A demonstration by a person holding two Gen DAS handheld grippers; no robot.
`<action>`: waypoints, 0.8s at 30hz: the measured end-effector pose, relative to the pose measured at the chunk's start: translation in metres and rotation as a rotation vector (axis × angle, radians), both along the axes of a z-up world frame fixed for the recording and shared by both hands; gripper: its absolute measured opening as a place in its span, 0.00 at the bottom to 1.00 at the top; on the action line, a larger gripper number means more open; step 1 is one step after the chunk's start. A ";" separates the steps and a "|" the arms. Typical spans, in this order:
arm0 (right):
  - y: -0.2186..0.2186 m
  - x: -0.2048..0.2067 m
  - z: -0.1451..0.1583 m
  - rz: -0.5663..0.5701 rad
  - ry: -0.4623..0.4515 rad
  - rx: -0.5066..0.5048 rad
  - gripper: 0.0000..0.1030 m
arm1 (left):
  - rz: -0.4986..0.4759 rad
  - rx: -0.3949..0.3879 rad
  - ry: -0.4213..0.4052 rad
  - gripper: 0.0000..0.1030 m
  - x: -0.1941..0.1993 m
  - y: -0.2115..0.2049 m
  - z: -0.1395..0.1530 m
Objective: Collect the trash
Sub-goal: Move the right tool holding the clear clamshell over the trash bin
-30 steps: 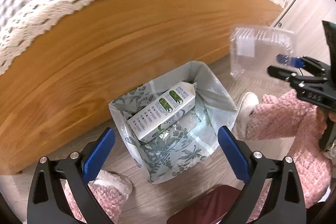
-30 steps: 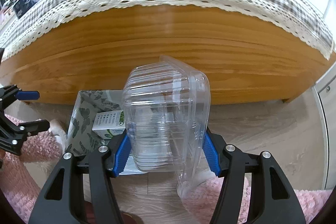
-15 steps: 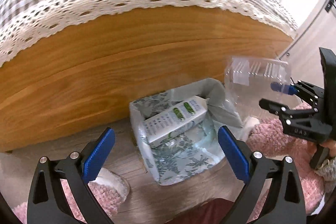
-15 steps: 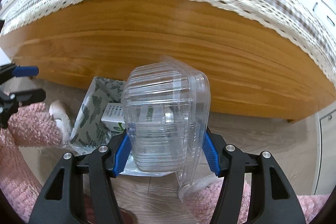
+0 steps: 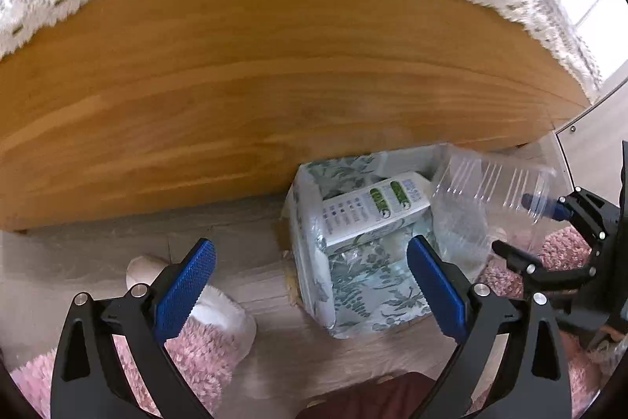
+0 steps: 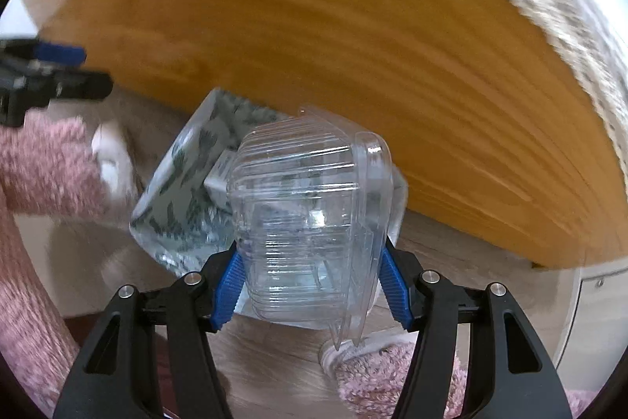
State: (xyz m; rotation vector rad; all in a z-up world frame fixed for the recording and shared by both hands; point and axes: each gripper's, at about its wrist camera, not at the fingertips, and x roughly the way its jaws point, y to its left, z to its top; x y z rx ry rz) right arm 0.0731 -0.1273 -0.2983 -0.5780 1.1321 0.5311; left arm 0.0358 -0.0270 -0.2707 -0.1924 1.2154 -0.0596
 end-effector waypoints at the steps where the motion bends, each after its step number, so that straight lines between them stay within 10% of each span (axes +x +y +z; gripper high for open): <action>1: 0.003 -0.001 -0.003 0.014 0.003 -0.009 0.58 | 0.002 -0.001 0.004 0.92 0.000 0.000 -0.001; 24: 0.051 -0.012 -0.040 0.335 0.043 -0.103 0.58 | 0.104 0.058 0.108 0.92 0.009 0.020 -0.029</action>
